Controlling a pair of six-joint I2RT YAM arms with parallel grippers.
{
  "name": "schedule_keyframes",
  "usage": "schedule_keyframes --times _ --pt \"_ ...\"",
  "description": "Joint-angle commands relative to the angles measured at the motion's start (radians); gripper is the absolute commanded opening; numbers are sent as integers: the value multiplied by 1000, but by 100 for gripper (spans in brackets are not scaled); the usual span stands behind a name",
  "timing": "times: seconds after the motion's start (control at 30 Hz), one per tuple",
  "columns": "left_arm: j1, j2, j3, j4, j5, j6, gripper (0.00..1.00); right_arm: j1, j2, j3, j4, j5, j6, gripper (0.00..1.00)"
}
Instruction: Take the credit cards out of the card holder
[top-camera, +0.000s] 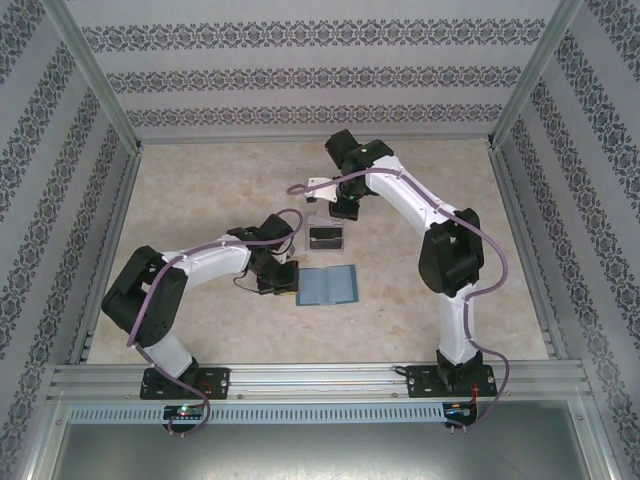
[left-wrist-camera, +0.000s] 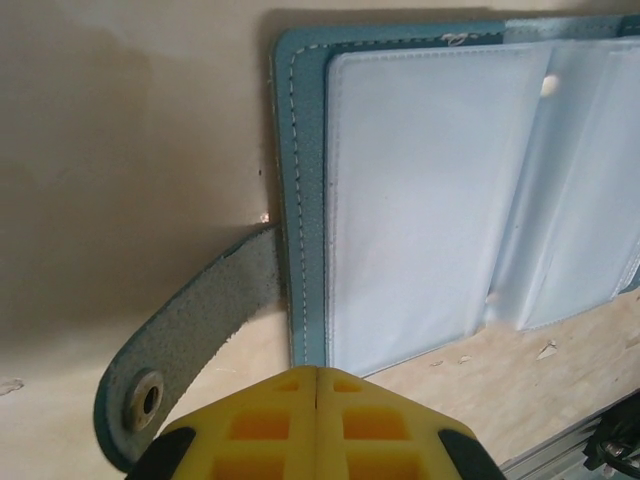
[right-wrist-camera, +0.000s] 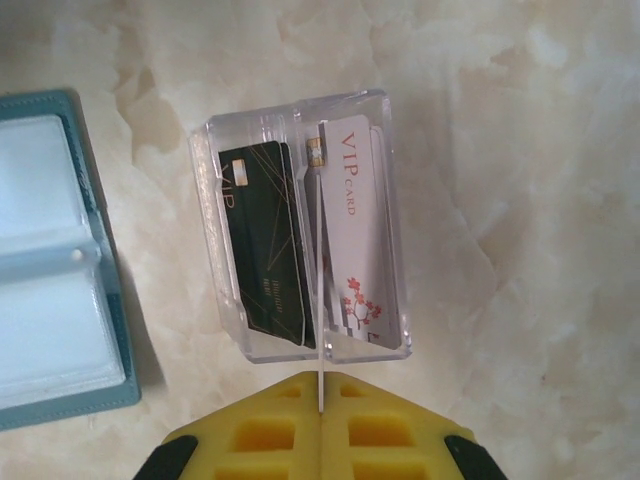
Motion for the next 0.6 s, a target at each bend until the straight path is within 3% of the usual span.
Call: schedule_keyframes --times 0.0,0.27,0.57 --pt "11 -26 -1 -3 -17 -15 2 10 46 77 -85 8 -54 0" --pt "17 -22 17 -29 -23 -12 2 20 144 196 -140 -14 -68 0" --pt "25 -34 8 -45 -30 -6 2 27 194 214 -139 -25 -64 0"
